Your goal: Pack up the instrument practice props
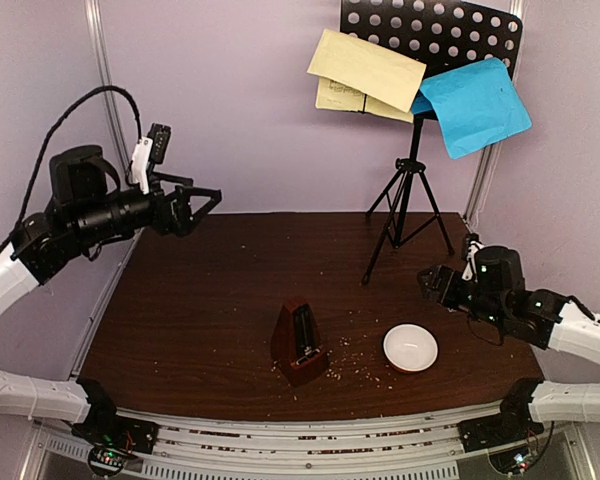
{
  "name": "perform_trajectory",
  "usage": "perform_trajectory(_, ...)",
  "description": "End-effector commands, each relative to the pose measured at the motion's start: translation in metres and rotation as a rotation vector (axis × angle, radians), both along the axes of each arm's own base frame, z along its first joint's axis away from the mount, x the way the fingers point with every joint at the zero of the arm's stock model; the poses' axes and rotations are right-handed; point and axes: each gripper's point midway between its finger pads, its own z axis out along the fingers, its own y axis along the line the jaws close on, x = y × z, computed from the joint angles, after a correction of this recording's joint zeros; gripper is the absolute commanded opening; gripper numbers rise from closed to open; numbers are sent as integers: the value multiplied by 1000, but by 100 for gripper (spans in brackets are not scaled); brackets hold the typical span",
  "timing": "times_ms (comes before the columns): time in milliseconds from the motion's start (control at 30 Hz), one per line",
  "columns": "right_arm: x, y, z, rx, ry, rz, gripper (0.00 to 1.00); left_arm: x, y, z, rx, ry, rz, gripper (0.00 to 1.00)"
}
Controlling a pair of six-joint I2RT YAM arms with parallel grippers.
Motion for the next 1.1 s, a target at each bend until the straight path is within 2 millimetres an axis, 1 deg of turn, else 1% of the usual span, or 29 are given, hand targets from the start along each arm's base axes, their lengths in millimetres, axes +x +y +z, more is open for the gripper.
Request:
perform_trajectory(0, -1, -37, -47, -23, 159, -7, 96, 20, -3, -29, 233, 15, -38, 98)
perform_trajectory(100, 8, -55, -70, 61, 221, -32, 99, 45, 0, -29, 218, 7, -5, 98)
perform_trajectory(167, 13, -73, -84, 77, 274, -83, 100, 57, 4, -36, 212, 4, 30, 98)
perform_trajectory(233, 17, -94, -99, 75, 339, -160, 100, 60, 4, -41, 197, -20, 30, 98)
perform_trajectory(300, 19, -113, -109, 78, 386, -228, 100, 62, 3, -46, 177, -37, 7, 98)
perform_trajectory(400, 23, -135, -115, 81, 421, -322, 100, 72, 11, -59, 194, -23, 58, 98)
perform_trajectory(467, 27, -150, -113, 65, 424, -393, 100, 77, 18, -68, 209, -15, 106, 98)
perform_trajectory(600, 35, -173, -108, 5, 418, -494, 98, 81, 28, -82, 234, -5, 156, 98)
perform_trajectory(700, 42, -183, -107, -43, 416, -526, 94, 83, 32, -87, 249, -1, 175, 98)
perform_trajectory(767, 43, -188, -112, -74, 443, -541, 91, 83, 34, -87, 256, -1, 185, 98)
perform_trajectory(867, 42, -190, -117, -95, 479, -542, 85, 83, 37, -87, 258, -4, 196, 98)
perform_trajectory(967, 43, -194, -119, -115, 479, -562, 81, 83, 36, -91, 259, 2, 192, 98)
perform_trajectory(1067, 47, -195, -123, -122, 488, -557, 77, 82, 33, -94, 259, 11, 177, 98)
